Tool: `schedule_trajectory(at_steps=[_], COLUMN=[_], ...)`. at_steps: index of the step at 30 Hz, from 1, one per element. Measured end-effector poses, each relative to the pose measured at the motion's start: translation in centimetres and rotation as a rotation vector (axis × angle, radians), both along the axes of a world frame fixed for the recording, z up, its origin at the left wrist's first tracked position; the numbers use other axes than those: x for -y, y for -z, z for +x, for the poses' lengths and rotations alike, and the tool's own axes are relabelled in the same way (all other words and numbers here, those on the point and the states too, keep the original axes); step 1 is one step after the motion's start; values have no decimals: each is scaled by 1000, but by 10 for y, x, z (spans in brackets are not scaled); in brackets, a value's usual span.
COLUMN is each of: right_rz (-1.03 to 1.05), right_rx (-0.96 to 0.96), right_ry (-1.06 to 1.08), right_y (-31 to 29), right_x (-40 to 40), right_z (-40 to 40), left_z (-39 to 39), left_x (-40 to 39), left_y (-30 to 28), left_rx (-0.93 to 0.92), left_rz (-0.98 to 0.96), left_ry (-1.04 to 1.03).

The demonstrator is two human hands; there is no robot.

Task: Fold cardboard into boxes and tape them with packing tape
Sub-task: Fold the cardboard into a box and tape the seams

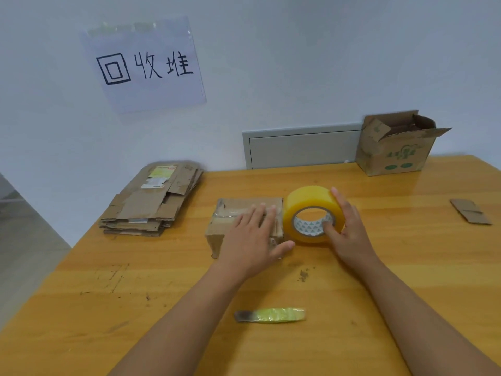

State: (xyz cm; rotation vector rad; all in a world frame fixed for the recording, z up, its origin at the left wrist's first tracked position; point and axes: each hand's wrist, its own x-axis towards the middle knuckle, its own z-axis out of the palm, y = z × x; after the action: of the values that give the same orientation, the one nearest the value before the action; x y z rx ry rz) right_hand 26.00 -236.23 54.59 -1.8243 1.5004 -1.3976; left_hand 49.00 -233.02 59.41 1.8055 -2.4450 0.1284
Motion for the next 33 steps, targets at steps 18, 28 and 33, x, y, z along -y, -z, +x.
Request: schedule_trajectory(at_steps=[18,28,33], right_rz=[-8,231,157], right_rx=[-89,90,103], right_ry=[66,89,146], right_y=[1,4,5], right_x=[-5,0,4], right_z=[-9,-12,-6], left_z=[8,11,7], left_x=[10,11,6], left_y=[13,15,19], left_rx=[-14,-58,-63], left_rz=[-65,-104,-109], left_ry=[-53,-63,-146])
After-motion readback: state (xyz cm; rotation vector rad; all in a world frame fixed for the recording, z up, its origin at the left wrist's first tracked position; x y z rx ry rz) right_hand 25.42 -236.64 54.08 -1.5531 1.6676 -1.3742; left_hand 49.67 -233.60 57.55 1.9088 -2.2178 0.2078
